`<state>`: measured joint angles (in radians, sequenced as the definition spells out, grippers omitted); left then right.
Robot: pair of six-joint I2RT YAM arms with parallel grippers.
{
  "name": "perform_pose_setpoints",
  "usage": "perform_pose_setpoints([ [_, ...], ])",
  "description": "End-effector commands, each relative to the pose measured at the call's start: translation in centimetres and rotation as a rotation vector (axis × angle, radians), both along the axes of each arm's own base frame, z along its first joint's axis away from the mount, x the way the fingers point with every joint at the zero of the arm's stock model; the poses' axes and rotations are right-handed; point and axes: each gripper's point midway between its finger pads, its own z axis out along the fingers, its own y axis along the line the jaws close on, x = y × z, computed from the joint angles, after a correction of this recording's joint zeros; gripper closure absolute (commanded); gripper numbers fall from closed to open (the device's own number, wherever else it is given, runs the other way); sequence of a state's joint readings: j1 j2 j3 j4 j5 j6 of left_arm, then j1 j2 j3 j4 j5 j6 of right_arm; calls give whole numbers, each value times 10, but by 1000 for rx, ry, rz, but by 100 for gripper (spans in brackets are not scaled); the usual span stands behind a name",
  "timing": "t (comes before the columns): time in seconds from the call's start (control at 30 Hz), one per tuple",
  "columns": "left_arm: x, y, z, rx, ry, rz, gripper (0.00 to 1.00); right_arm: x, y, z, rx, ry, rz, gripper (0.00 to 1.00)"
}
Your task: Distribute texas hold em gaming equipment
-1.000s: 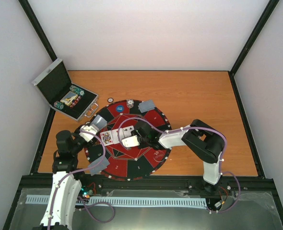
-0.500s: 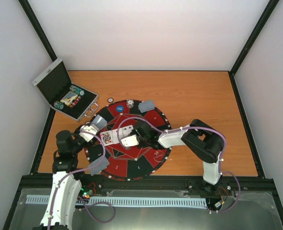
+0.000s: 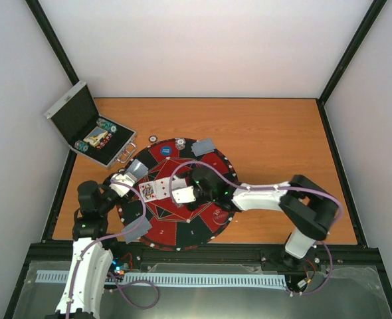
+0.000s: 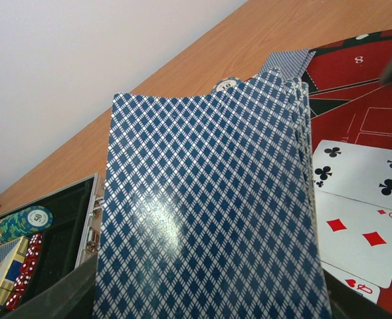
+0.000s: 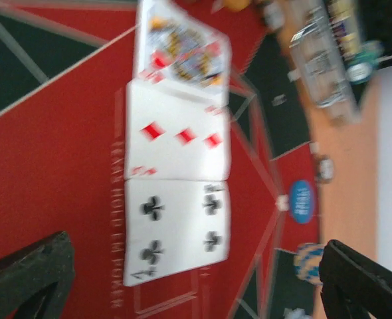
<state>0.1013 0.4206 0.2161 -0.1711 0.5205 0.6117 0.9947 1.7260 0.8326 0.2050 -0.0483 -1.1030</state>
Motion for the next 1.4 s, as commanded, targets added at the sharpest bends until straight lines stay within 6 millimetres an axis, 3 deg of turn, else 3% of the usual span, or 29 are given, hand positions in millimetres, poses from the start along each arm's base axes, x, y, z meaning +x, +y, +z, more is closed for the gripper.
perform_pose_setpoints([
  [0.0,3,0,20,-8,-65,-3,44,9,10,107,376,-33,-71,0],
  [0.1,4,1,20,-12,-59,2,44,38,-14,187,677,43,-247,0],
  [0.2,5,1,20,-15,-50,5,44,75,-53,238,903,148,-473,0],
  [0.33,7,2,22,-20,-35,8,44,109,-90,254,971,332,-667,0],
  [0.43,10,3,29,-24,-43,7,44,117,-93,248,952,504,-709,0],
  [0.5,11,0,36,-18,-55,-15,44,113,-80,243,924,647,-671,0],
  [0.67,9,-11,46,9,-42,-109,44,91,-23,244,845,1086,-455,0],
  [0.77,5,-18,51,15,-31,-160,44,89,4,235,801,1305,-386,5],
  [0.87,5,-20,57,9,-35,-176,44,87,30,215,739,1391,-351,8],
  [1.0,7,-20,62,4,-33,-178,44,60,68,200,594,1495,-226,9],
  [1.07,8,-20,62,10,-30,-180,44,57,82,196,550,1507,-212,9],
  [1.23,11,-19,61,22,-36,-178,44,43,111,179,467,1570,-194,10],
  [1.37,14,-17,60,30,-34,-166,44,37,120,168,417,1591,-194,16],
])
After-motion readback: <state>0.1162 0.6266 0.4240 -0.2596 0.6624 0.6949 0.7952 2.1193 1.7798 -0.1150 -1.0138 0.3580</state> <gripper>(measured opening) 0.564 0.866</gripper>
